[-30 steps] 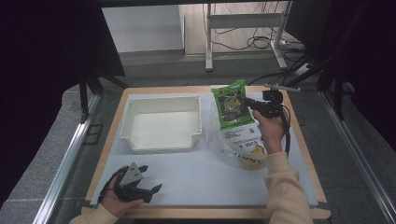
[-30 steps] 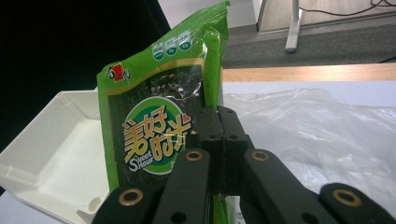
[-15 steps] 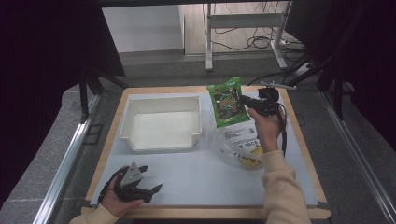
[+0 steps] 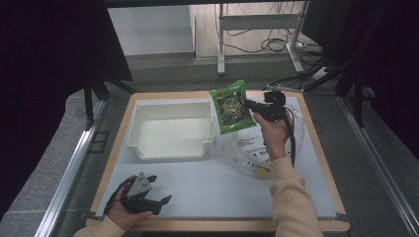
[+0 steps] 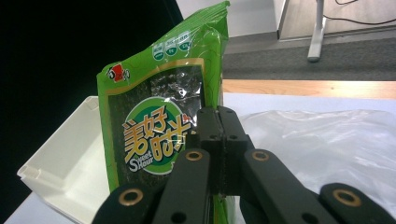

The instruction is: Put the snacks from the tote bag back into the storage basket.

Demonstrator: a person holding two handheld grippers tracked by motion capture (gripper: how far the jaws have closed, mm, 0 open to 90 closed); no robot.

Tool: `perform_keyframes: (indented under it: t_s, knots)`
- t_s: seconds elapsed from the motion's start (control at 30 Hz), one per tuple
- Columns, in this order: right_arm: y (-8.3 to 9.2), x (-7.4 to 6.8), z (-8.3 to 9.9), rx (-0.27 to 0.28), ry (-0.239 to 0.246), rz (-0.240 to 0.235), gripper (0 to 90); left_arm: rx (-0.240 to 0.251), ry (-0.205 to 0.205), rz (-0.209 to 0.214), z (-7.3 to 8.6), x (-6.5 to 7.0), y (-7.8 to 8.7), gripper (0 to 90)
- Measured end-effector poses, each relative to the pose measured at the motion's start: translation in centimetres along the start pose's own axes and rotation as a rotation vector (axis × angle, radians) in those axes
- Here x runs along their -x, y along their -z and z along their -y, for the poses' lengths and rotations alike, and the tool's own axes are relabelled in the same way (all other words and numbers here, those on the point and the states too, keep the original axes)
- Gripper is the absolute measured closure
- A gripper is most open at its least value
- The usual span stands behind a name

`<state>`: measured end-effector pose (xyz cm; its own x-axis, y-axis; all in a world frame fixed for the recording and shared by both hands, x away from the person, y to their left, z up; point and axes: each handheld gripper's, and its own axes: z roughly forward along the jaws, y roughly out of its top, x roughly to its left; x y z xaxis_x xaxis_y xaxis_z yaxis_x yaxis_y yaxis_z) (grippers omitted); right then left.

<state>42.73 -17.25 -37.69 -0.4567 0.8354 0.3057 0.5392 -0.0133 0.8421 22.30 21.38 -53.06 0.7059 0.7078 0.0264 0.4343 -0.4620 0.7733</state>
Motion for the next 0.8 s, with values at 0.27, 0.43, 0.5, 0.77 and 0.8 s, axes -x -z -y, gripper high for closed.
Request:
perform_keyframes:
  t_s: [0.27,0.43,0.5,0.77,0.8]
  knots:
    - [-1.2,-1.0,0.1,-0.002,0.002,-0.029,89.8,0.001,-0.001,0.002,0.0,0.0,0.0,14.5]
    - [-1.9,-1.9,0.1,-0.008,0.013,-0.042,89.8,0.0,-0.005,0.001,0.0,0.0,0.0,14.5]
    - [-2.2,-2.2,0.1,-0.01,0.015,-0.046,89.8,0.0,-0.005,0.002,0.0,0.0,0.0,14.5]
    - [-3.4,-3.3,0.2,-0.026,0.024,-0.063,89.8,-0.002,-0.008,0.003,0.0,0.1,0.0,14.5]
    - [-3.5,-3.4,0.2,-0.026,0.026,-0.065,89.8,-0.002,-0.007,0.003,0.0,0.1,0.0,14.5]
